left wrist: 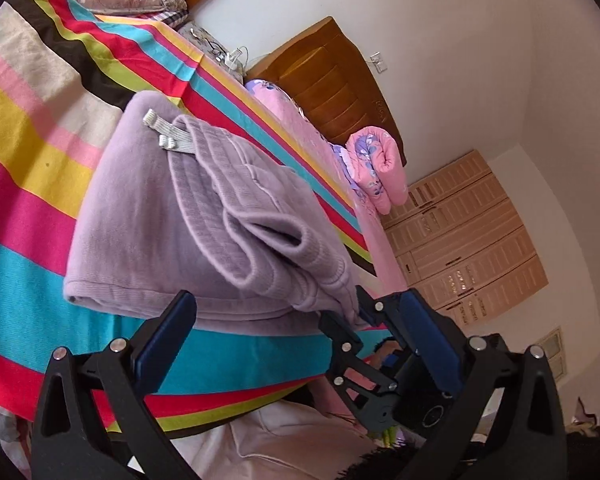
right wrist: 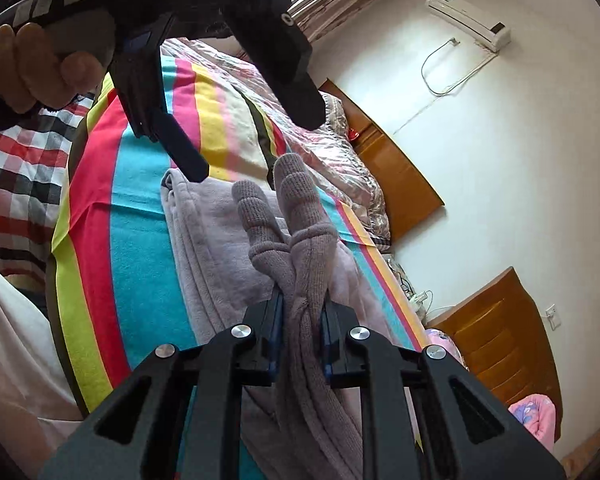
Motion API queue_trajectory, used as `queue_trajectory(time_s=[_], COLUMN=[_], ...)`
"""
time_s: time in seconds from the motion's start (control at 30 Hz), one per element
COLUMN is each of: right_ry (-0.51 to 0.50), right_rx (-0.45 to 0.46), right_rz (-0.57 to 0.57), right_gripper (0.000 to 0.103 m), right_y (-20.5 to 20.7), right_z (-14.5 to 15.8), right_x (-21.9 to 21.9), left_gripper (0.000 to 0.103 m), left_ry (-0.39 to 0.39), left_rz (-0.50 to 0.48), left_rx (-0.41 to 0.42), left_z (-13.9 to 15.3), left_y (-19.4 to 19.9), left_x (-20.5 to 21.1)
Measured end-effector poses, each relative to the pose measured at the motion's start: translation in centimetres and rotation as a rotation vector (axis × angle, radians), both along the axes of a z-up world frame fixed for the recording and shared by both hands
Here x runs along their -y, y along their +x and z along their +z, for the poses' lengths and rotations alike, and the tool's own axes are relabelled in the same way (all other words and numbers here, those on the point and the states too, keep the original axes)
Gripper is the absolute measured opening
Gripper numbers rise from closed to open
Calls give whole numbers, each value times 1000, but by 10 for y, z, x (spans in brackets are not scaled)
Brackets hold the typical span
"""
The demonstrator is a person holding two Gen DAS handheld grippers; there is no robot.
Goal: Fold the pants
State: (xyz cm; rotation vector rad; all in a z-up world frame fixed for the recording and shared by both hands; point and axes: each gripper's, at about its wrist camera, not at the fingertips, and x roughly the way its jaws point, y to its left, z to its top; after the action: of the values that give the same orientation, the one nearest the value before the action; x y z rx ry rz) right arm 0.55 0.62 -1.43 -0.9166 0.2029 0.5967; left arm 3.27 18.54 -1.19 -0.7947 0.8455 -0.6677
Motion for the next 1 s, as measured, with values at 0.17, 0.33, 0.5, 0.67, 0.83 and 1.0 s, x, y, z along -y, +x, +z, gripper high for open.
queue_trajectory(time_s=[0.17,0.33,0.5,0.67,0.83,1.0], right_ry=[14,-2,-16,-56,141,509], right_rx=[18,23,36,37,-100,-232], right_rz=[-8,6,6,2,-27,-290], right_gripper=[14,14,14,15,51,61], right_y=[-2,-10,-11,-13,-15,-12], right_z=[0,-9,-13,-23,-2,13], right_x=[0,-5,-5,-11,28,136], left_gripper=[101,101,99,33,27,27], left_ry=[-59,-140,-95,68,77,118], left_rz=[-42,-67,-118,-124,-101,-93], left_rx=[-155,-247,-319,-281,-241,-223], left_z=[-12,-32,-48,-40,-44,-42], left_y=[41,56,98,112,106,107], left_x=[9,12,33,49,43,51])
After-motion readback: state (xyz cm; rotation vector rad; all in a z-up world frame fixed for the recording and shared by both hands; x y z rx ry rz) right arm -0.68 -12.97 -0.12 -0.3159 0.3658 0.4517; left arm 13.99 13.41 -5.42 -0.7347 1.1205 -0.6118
